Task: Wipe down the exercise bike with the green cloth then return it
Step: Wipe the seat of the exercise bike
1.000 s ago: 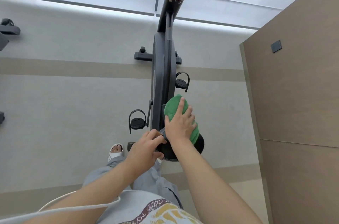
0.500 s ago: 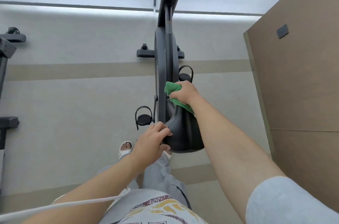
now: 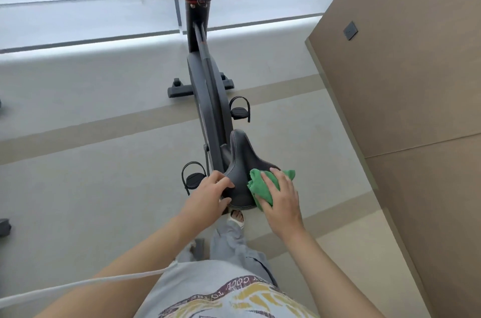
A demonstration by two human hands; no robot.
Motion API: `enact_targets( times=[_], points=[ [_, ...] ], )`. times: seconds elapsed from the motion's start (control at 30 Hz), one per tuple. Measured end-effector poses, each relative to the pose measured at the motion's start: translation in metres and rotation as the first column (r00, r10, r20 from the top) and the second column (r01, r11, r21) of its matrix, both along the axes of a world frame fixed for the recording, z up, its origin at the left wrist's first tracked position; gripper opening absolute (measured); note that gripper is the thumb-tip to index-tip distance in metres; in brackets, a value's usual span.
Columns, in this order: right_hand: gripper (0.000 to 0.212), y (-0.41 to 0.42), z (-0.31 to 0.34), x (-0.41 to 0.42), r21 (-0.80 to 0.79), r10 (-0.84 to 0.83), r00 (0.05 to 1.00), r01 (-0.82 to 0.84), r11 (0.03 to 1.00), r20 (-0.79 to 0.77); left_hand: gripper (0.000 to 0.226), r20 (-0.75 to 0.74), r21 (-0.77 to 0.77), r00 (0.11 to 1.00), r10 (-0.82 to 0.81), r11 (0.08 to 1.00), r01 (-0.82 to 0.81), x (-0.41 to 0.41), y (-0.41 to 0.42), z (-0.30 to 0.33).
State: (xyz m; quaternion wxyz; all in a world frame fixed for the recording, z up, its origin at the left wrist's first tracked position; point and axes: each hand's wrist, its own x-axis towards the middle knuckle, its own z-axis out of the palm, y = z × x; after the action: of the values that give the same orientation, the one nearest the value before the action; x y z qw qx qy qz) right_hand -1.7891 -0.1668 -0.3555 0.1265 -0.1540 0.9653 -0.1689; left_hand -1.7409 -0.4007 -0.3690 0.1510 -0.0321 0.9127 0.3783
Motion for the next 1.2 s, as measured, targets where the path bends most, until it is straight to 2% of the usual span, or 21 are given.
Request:
enact_targets(
  times=[0.13, 0.3, 0.37, 0.5, 0.57, 0.7, 0.8, 0.9, 0.97, 1.13, 1.2],
  points=[
    [0.068, 0.001, -0.008, 0.02, -0.014, -0.051, 0.998, 0.051, 0.999, 0.034, 0.046, 0.013, -0.059, 0.996, -0.083, 0.995, 0.084, -0.007, 0.002, 0.002],
    [0.062, -0.037, -0.014, -0.042, 0.132, -0.174, 0.983, 0.166, 0.977, 0.052, 0.053, 0.037, -0.081, 0.997, -0.066, 0.994, 0.069, -0.005, 0.007, 0.003],
    [0.062, -0.042, -0.018, -0.068, 0.156, -0.169, 0.981, 0.153, 0.976, 0.092, 0.053, 0.035, -0.095, 0.998, -0.051, 0.994, 0.054, -0.004, 0.009, 0.004],
    [0.061, -0.037, -0.021, -0.099, 0.007, -0.116, 0.968, 0.117, 0.993, 0.221, 0.05, 0.046, -0.081, 0.999, -0.025, 0.996, 0.029, -0.007, 0.012, 0.005],
    [0.059, -0.036, -0.021, -0.1, -0.018, -0.11, 0.964, 0.118, 0.993, 0.244, 0.049, 0.046, -0.076, 0.999, -0.004, 0.997, 0.007, -0.006, 0.012, 0.006],
    [0.056, -0.03, -0.019, -0.057, 0.03, -0.106, 0.994, 0.106, 0.994, 0.013, 0.048, 0.038, -0.064, 0.999, 0.01, 0.998, -0.008, -0.004, 0.01, 0.005],
    [0.057, -0.017, -0.024, -0.006, -0.025, -0.073, 0.993, 0.071, 0.997, -0.096, 0.044, 0.047, -0.048, 0.998, 0.039, 0.998, -0.036, -0.003, 0.008, 0.004],
    [0.059, -0.011, -0.033, 0.032, -0.086, 0.0, 0.996, -0.007, 0.996, -0.086, 0.041, 0.031, -0.019, 0.998, 0.054, 0.998, -0.054, 0.001, 0.006, 0.002],
    [0.059, -0.014, -0.035, 0.034, -0.087, 0.003, 0.997, -0.009, 0.996, -0.071, 0.036, 0.048, 0.066, 0.995, 0.091, 0.993, -0.094, 0.004, 0.004, 0.001],
    [0.055, -0.031, -0.029, -0.023, -0.021, 0.013, 0.993, -0.015, 1.0, -0.119, 0.04, 0.108, 0.152, 0.99, 0.088, 0.983, -0.104, 0.013, -0.008, 0.0],
    [0.052, -0.04, -0.024, -0.052, 0.003, -0.057, 0.996, 0.057, 0.998, -0.066, 0.044, 0.14, 0.167, 0.988, 0.059, 0.983, -0.083, 0.016, -0.012, 0.0]
  ],
)
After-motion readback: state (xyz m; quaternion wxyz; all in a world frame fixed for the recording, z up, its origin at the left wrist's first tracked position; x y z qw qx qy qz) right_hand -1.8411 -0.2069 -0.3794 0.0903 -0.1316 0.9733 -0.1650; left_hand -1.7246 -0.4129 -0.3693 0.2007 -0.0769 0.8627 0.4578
